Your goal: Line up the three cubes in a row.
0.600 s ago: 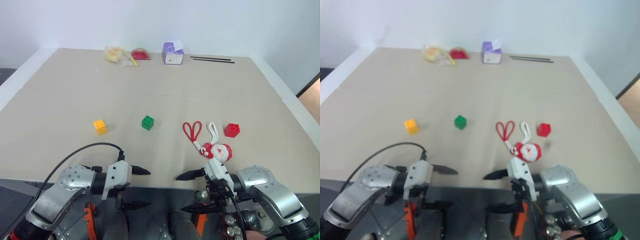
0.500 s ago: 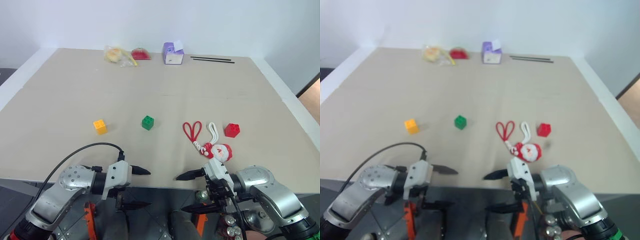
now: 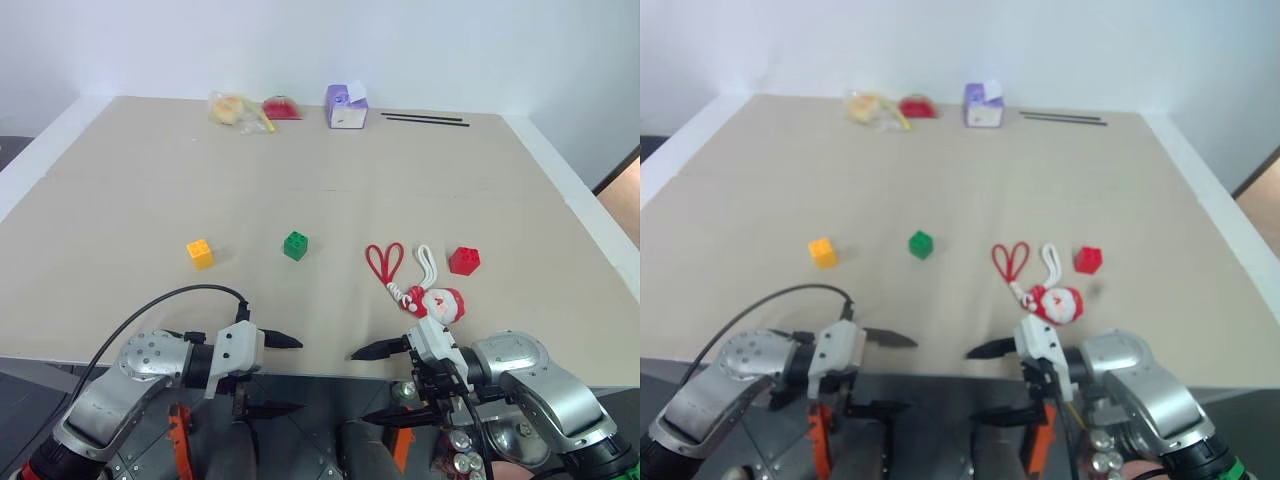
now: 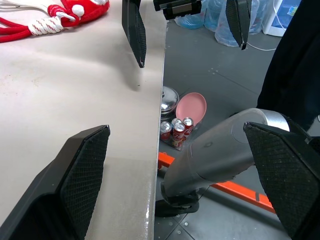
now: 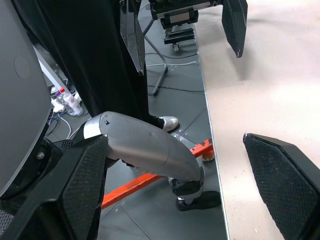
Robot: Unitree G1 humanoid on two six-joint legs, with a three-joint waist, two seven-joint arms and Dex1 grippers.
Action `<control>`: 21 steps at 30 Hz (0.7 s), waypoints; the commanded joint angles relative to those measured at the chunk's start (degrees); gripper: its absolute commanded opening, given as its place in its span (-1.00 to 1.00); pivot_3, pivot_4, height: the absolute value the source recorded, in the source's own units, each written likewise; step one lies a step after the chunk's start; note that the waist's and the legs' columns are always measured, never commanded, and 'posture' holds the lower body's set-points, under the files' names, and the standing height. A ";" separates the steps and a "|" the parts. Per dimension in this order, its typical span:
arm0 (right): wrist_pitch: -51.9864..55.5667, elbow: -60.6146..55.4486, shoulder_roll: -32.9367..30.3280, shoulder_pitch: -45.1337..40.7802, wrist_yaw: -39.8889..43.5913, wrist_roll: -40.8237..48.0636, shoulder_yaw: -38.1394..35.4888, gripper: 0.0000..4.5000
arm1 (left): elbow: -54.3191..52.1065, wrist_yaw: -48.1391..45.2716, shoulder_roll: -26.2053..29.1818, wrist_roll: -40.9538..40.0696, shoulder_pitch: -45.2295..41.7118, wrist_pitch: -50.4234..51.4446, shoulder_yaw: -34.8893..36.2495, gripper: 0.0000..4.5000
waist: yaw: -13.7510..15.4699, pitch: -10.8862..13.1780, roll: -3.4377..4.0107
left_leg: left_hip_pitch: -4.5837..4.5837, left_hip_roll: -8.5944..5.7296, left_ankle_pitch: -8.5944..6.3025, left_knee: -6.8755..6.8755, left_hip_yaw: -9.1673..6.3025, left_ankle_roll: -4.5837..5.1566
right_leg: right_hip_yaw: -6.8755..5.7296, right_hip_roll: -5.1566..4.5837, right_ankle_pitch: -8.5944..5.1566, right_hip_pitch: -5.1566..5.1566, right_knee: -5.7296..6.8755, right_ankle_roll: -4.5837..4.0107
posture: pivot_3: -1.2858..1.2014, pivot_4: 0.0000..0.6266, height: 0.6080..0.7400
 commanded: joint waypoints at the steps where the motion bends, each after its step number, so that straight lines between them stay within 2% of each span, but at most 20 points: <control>1: -0.88 -1.39 -0.07 -0.16 0.78 0.55 -1.09 1.00 | -0.71 -0.23 -0.16 -0.28 -0.46 -0.69 0.17 0.97 | 0.00 0.00 0.00 | 0.00 0.00 0.00 0.00 0.00 0.00 | 0.00 0.00 0.00 0.00 0.00 0.00 | 0.03 -0.52 1.00; 5: -1.25 -1.31 -0.17 -0.17 0.75 0.34 -1.28 1.00 | -0.53 0.55 -0.97 -0.74 -0.99 -0.39 0.62 0.97 | 0.00 0.00 0.00 | 0.00 0.00 0.00 0.00 0.00 0.01 | 0.00 0.00 0.00 0.01 0.00 0.00 | 0.03 -0.52 1.00; 8: 0.00 -1.00 -0.88 -2.44 0.24 1.48 -3.31 1.00 | -0.38 4.59 -4.60 -4.98 -4.64 4.70 3.06 0.97 | 0.02 0.00 0.00 | 0.00 0.00 0.01 0.02 0.00 0.01 | 0.00 0.00 0.00 0.04 0.00 0.00 | 0.03 -0.52 1.00; 15: 10.04 6.39 -6.62 -19.45 -3.20 0.02 -7.73 1.00 | -0.74 15.11 -13.20 -8.79 -13.24 12.33 5.68 0.97 | -0.07 0.00 0.00 | 0.06 -0.02 0.09 0.30 0.00 0.13 | 0.00 0.01 0.03 0.22 0.00 -0.03 | 0.03 -0.52 1.00; 21: 11.45 15.00 -13.21 -27.23 -3.18 -8.78 -5.34 1.00 | -0.75 18.68 -16.85 -7.76 -15.58 12.84 4.18 0.97 | 0.19 0.00 0.01 | 0.03 -0.04 0.08 0.26 0.00 0.19 | 0.01 0.01 0.08 0.27 0.01 0.07 | 0.03 -0.52 1.00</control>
